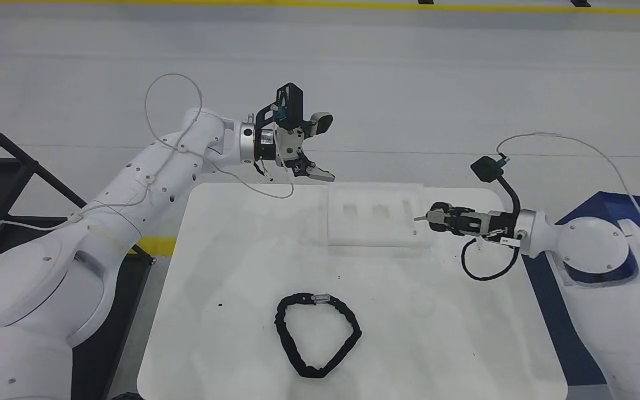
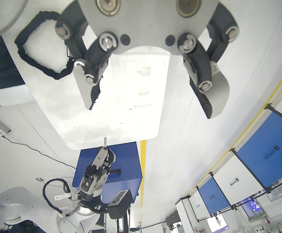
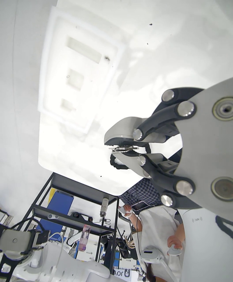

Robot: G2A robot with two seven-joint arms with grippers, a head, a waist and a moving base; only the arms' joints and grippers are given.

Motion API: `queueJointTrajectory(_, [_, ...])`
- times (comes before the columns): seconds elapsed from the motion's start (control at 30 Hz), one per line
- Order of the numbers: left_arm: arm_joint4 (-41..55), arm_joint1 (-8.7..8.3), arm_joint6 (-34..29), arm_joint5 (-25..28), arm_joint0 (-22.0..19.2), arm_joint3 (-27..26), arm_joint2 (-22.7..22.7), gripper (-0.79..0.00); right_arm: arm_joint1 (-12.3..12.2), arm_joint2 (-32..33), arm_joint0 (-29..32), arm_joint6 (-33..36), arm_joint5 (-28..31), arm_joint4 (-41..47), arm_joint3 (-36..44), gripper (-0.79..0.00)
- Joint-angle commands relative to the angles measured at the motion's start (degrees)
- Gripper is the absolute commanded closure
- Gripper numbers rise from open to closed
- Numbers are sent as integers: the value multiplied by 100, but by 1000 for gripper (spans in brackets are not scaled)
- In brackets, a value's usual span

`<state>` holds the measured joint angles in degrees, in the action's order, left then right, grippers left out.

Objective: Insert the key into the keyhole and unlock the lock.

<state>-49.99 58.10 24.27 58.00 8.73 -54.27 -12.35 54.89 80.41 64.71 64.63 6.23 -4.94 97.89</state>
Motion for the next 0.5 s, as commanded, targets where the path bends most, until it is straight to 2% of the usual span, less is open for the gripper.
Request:
queueJointTrajectory(0.0, [0,0,0,0,0,0,0,-785,1,-5,-6,6,-3,-7,-1,0])
queueJointTrajectory(0.47, [18,-2,-19,-50,45,-25,-16,-785,1,-5,-6,6,-3,-7,-1,0])
